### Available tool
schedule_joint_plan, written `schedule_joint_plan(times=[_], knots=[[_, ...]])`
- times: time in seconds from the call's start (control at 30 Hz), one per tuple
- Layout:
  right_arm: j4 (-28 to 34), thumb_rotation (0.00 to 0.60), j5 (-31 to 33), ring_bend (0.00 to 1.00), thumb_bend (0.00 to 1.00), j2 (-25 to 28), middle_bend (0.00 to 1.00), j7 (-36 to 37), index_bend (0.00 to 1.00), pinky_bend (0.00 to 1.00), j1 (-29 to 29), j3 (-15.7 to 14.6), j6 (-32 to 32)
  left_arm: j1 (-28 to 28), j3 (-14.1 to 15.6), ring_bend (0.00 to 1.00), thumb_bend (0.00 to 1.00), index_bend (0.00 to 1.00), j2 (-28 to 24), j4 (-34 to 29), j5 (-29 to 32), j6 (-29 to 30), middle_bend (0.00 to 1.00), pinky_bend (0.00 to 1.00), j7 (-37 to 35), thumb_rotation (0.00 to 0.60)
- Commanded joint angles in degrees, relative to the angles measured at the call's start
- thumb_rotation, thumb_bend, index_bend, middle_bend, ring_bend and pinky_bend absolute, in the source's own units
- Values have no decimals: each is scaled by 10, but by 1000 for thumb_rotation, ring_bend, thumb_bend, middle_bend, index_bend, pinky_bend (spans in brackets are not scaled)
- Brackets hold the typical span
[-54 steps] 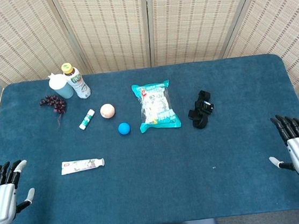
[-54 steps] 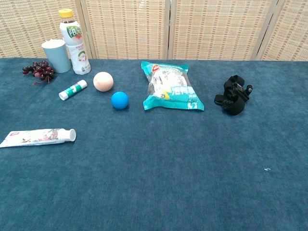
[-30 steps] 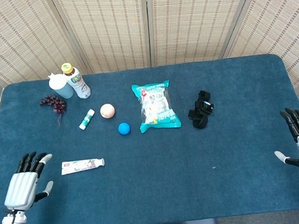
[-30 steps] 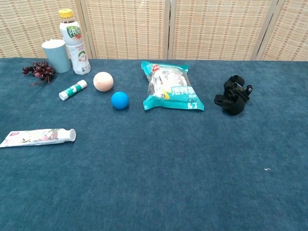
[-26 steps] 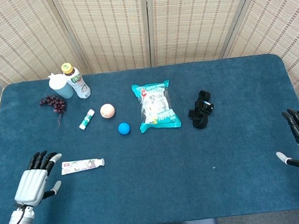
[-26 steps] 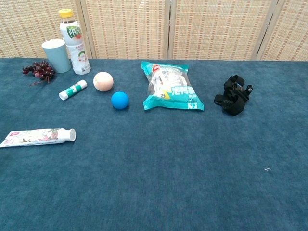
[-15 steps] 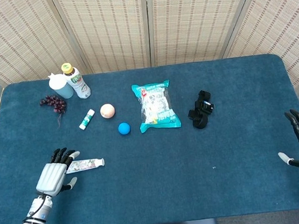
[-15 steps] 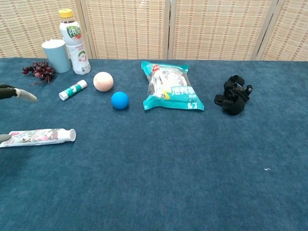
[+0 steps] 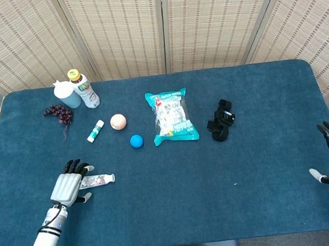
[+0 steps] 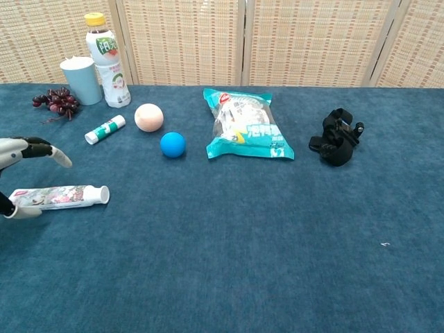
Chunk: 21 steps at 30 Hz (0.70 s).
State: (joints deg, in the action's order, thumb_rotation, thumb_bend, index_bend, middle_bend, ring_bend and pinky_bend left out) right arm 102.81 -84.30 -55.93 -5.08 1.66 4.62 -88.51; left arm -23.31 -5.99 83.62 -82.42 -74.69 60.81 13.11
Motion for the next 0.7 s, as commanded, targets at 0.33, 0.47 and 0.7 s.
schedule_joint_plan(times=[0.33,0.47,0.7], knots=[[0,600,-1,0,67,3,64,4,36,75,-6,-1,-5,-18,-3,75,172,271,35,57,27,-19,221,33,-5,600],[-1,600,-2,0,67,3,63,5,36,75,-8,-1,-7,-24,-5,76,173,302,43,75,36,-24,228,39,4,600],[-3,600,0,0,67,2,64,7,36,75,-9,-1,-6,-33,-14,82,173,320,55,102,46,-24,235,50,2,600]])
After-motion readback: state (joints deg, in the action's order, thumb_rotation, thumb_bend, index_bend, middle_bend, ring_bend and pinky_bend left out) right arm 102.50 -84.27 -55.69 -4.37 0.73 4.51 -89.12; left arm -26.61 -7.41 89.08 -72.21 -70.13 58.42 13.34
